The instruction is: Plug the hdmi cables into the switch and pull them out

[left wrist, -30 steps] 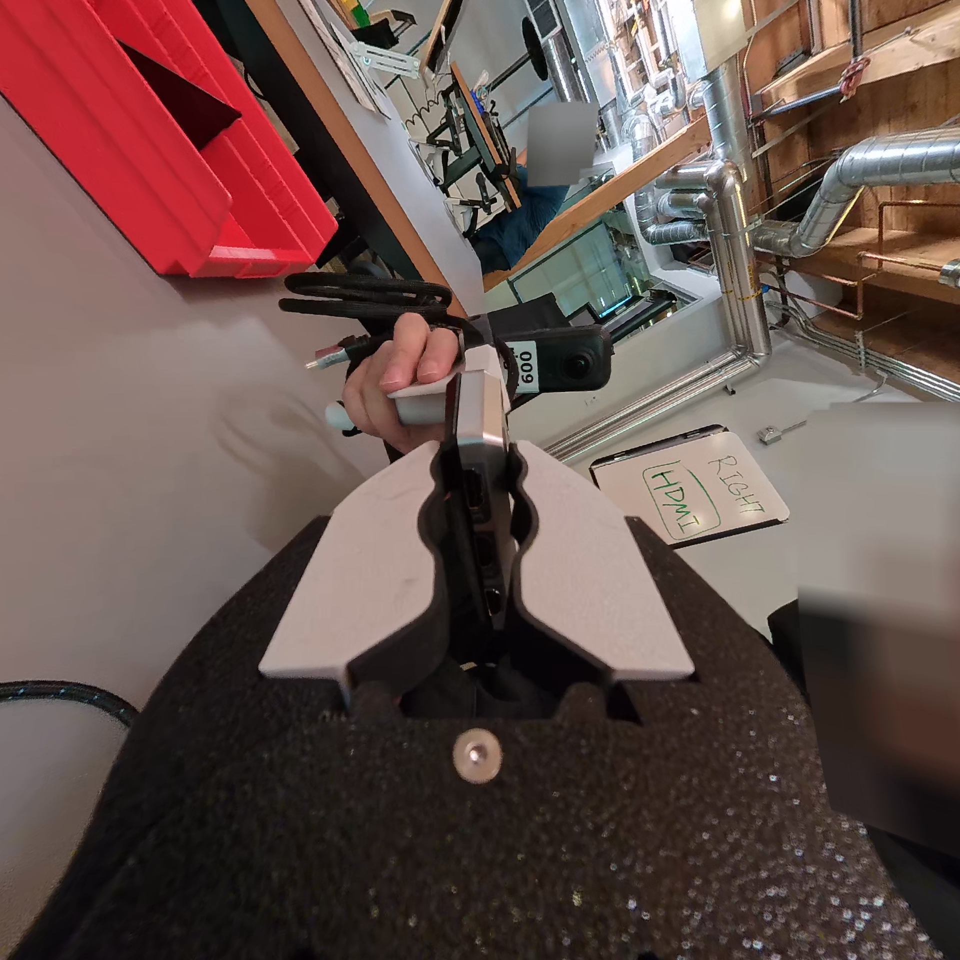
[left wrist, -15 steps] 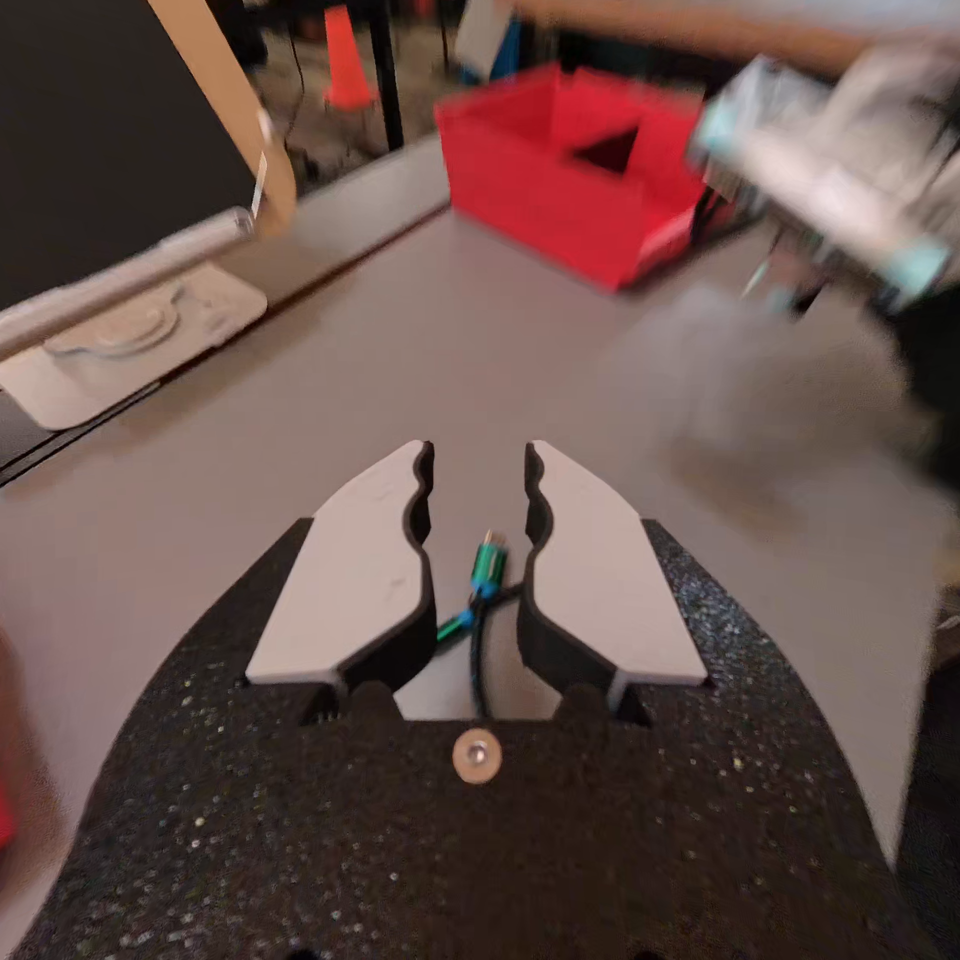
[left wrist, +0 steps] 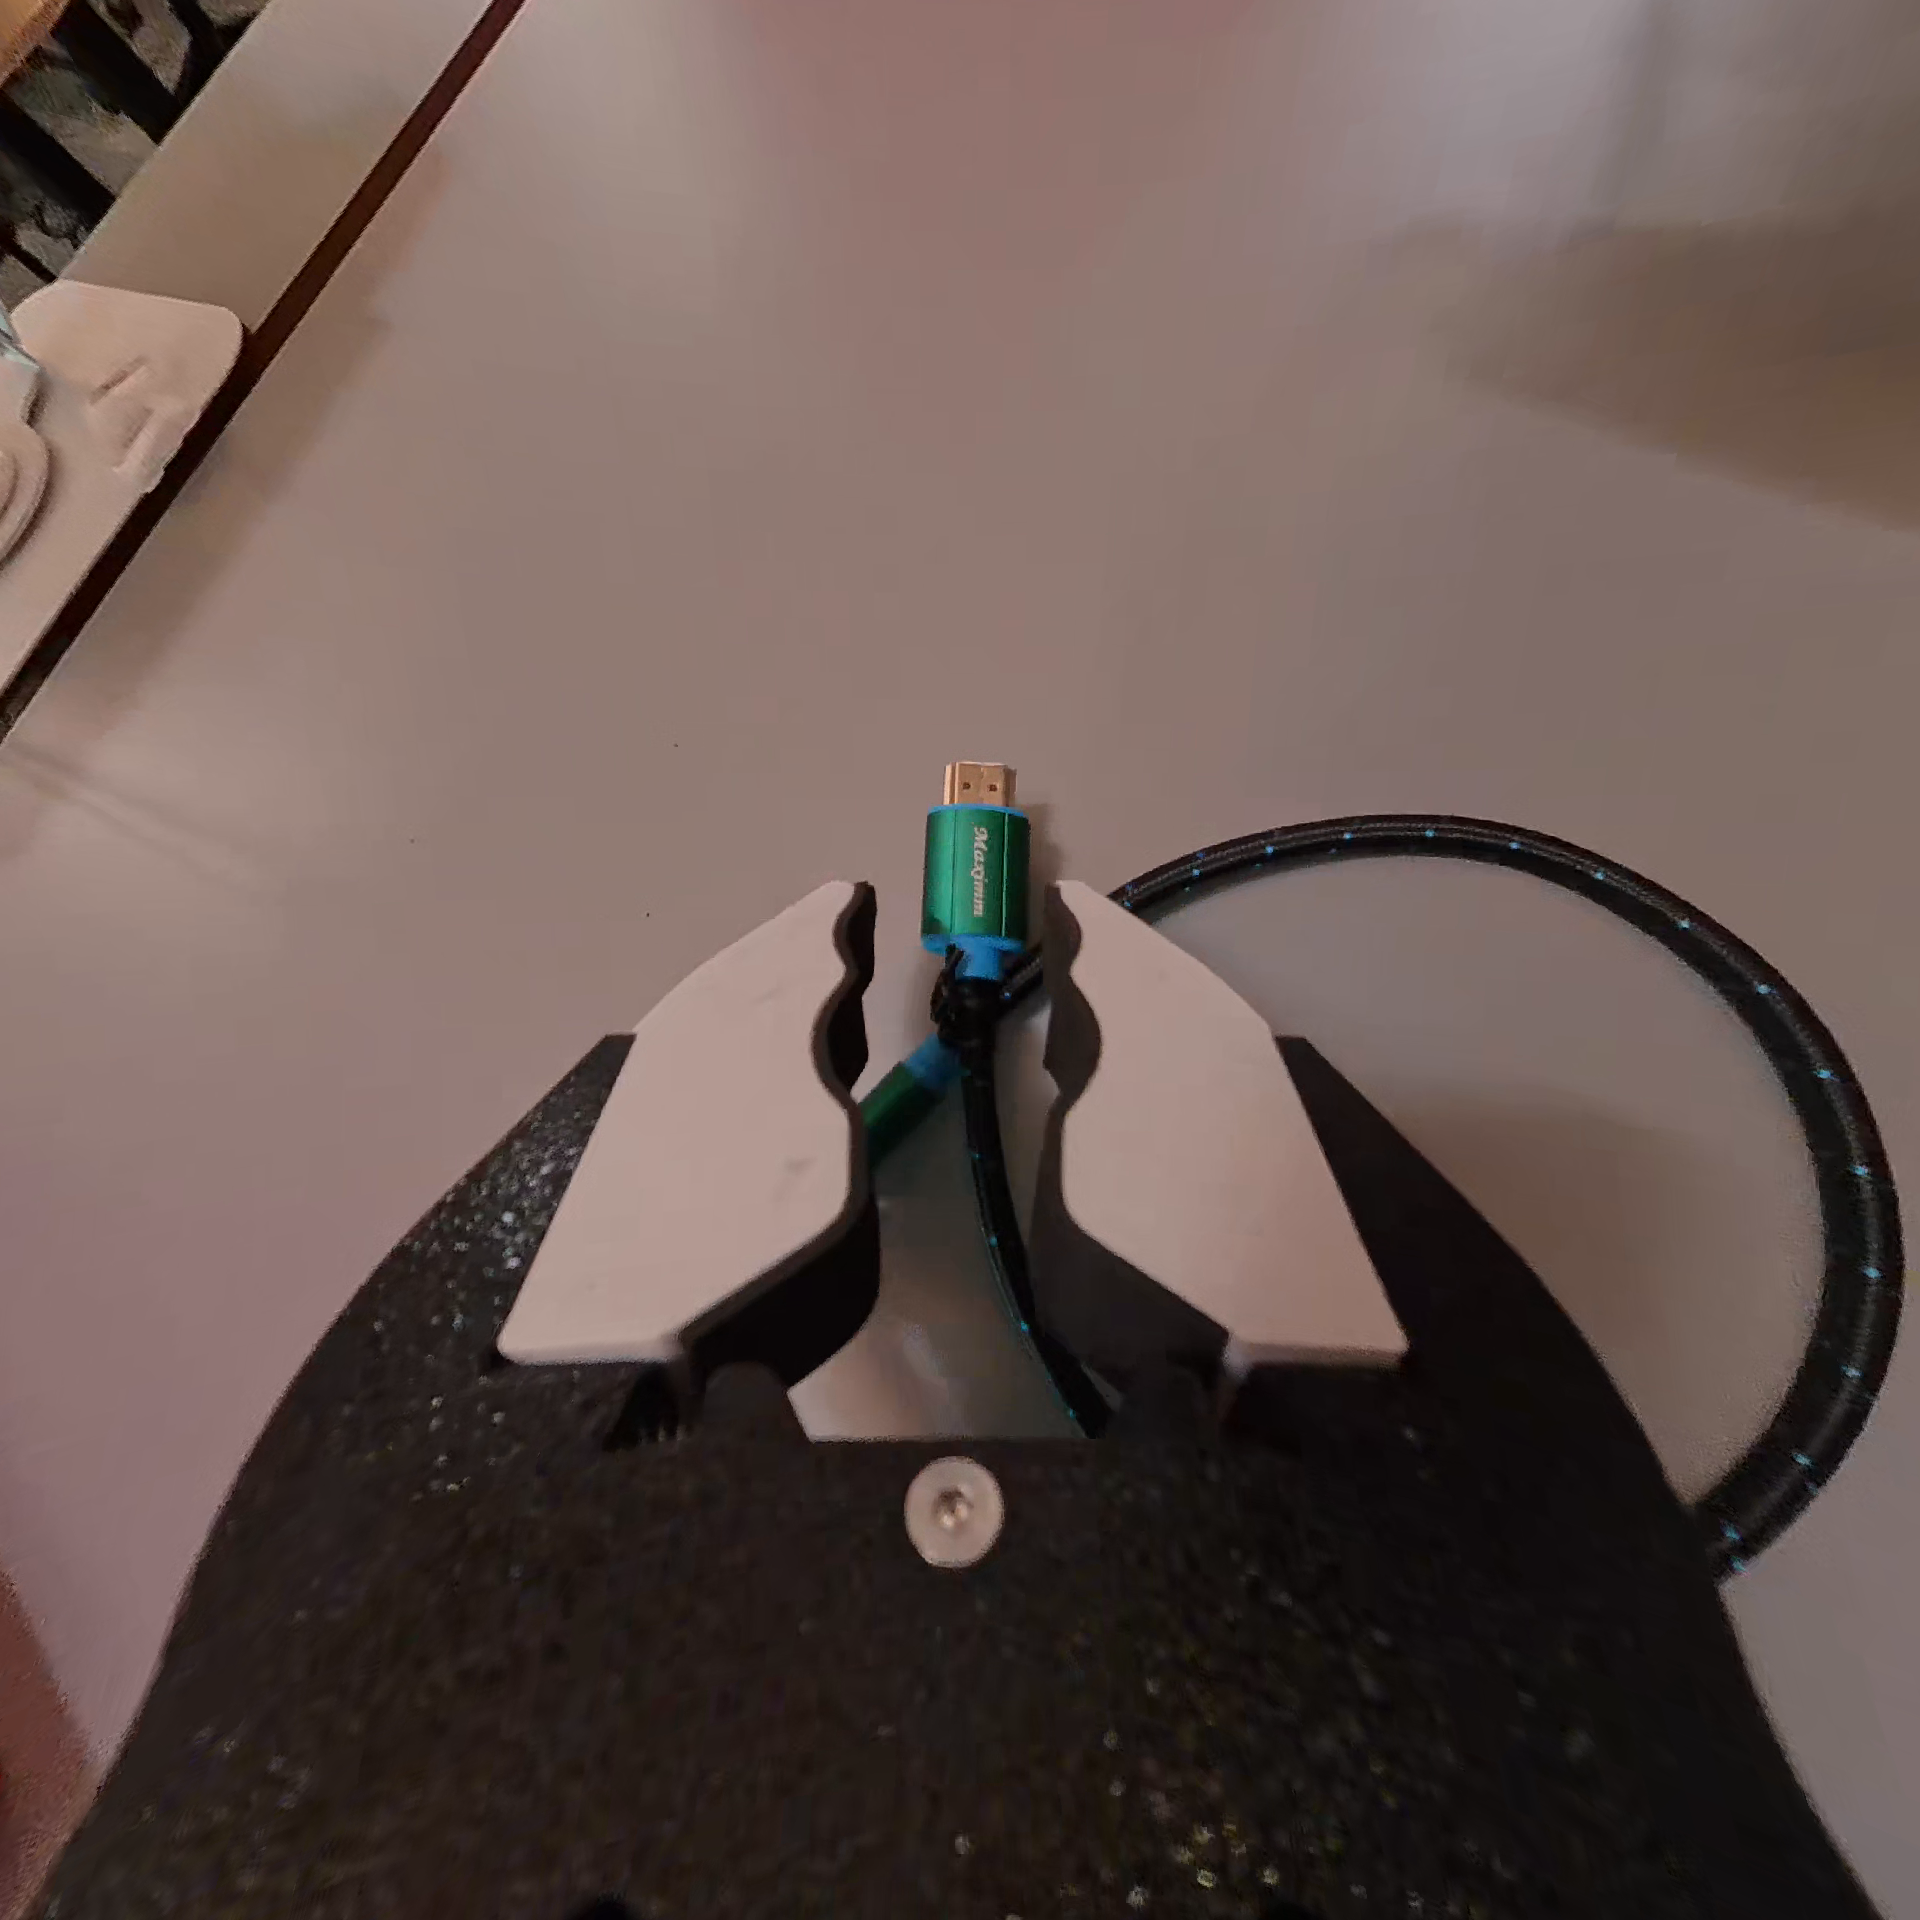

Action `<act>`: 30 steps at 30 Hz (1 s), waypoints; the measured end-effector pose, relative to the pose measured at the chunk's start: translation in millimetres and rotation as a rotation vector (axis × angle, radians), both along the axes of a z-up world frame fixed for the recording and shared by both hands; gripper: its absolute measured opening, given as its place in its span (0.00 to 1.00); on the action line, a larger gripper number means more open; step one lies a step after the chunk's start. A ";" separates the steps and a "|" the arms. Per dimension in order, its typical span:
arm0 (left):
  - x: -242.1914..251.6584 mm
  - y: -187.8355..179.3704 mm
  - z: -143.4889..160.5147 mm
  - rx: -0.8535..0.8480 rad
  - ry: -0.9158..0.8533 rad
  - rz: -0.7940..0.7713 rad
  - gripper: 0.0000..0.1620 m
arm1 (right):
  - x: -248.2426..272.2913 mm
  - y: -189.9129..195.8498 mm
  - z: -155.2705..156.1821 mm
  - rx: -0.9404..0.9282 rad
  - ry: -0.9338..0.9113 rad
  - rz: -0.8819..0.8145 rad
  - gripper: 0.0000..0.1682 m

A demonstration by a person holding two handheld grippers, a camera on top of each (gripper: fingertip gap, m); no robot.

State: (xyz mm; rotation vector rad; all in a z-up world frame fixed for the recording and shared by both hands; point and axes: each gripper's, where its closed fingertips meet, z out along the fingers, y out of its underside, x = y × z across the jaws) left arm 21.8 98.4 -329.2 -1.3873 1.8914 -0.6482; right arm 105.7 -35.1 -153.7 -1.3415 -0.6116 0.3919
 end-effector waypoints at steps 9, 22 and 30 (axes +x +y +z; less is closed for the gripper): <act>4.2 2.3 -7.3 0.095 0.004 -0.009 0.15 | -5.2 0.7 -2.8 -0.013 -0.023 0.012 0.21; 11.5 9.3 -12.3 0.132 0.141 0.063 0.13 | -11.0 -0.2 -5.1 -0.023 -0.038 0.032 0.21; 12.1 12.8 -13.6 0.065 0.221 0.173 0.14 | -11.2 -0.2 -7.4 -0.029 -0.040 0.038 0.21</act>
